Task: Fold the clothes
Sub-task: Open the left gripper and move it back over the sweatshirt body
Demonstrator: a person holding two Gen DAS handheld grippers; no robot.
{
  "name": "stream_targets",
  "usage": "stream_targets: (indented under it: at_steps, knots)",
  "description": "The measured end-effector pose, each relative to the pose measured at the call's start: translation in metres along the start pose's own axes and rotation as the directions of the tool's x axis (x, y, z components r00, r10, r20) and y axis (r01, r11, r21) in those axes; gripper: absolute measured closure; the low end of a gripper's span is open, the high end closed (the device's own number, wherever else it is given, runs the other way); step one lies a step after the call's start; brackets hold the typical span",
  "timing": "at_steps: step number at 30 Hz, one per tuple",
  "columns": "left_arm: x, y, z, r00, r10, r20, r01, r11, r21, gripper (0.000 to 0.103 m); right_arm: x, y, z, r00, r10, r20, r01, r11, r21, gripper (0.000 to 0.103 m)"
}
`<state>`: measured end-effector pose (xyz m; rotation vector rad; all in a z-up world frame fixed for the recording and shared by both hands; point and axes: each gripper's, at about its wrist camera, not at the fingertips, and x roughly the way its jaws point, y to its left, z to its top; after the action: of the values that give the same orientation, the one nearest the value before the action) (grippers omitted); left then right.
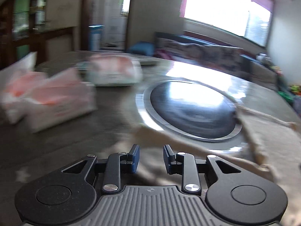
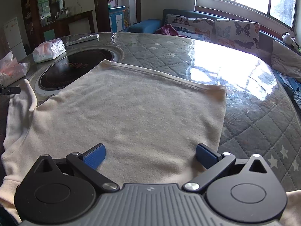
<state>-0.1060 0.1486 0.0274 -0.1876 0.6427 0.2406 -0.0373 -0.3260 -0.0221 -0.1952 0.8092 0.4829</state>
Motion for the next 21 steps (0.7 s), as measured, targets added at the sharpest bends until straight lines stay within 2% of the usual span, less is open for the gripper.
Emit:
stream_targets:
  at_steps: [1, 3, 4, 6, 7, 8, 9, 10, 11, 16, 21]
  knots:
    - [-0.001, 0.004, 0.0, 1.0, 0.025, 0.007, -0.025, 1.0, -0.01, 0.073, 0.0, 0.0, 0.0, 1.0, -0.001, 0.0, 0.001, 1.0, 0.001, 0.0]
    - [-0.002, 0.011, -0.001, 0.997, 0.074, 0.02, -0.074, 0.997, -0.031, 0.064, 0.0, -0.001, 0.0, 1.0, 0.0, -0.002, 0.0, 1.0, 0.006, 0.0]
    - [-0.002, 0.015, -0.001, 0.995, 0.096, 0.024, -0.095, 0.995, -0.04, 0.056, 0.0, -0.001, 0.001, 1.0, -0.001, -0.002, 0.001, 1.0, 0.007, 0.0]
    - [-0.001, 0.019, -0.001, 0.994, 0.105, 0.014, -0.104, 0.994, -0.045, 0.055, 0.0, 0.0, 0.001, 1.0, -0.004, -0.003, 0.004, 1.0, 0.009, 0.0]
    - [0.001, 0.019, -0.002, 0.995, 0.1, 0.007, -0.1, 0.994, -0.042, 0.056, 0.0, 0.0, 0.001, 1.0, -0.005, -0.004, 0.005, 1.0, 0.01, 0.0]
    - [0.001, 0.018, -0.003, 0.995, 0.097, 0.011, -0.096, 0.995, -0.035, 0.062, 0.0, 0.0, 0.001, 1.0, -0.005, -0.004, 0.005, 1.0, 0.01, 0.0]
    - [0.0, 0.017, -0.003, 0.997, 0.078, 0.014, -0.078, 0.996, -0.034, 0.072, 0.0, 0.0, 0.001, 1.0, -0.006, -0.004, 0.006, 1.0, 0.011, 0.0]
    - [-0.002, 0.017, -0.004, 0.998, 0.06, 0.017, -0.059, 0.998, -0.034, 0.089, 0.0, 0.0, 0.001, 1.0, -0.006, -0.004, 0.006, 1.0, 0.011, 0.0]
    - [-0.003, 0.017, -0.004, 0.999, 0.045, 0.021, -0.045, 0.998, -0.032, 0.096, 0.0, 0.0, 0.002, 1.0, -0.007, -0.005, 0.007, 1.0, 0.01, 0.0]
    - [-0.023, 0.025, -0.004, 0.996, 0.079, 0.047, -0.077, 0.996, -0.051, 0.099, 0.0, 0.0, 0.002, 1.0, -0.013, -0.007, 0.013, 1.0, 0.012, 0.0]
    - [-0.023, 0.036, -0.013, 0.995, 0.102, 0.001, -0.101, 0.992, -0.076, 0.098, 0.0, 0.0, 0.002, 1.0, -0.015, 0.0, 0.015, 1.0, 0.01, 0.0]
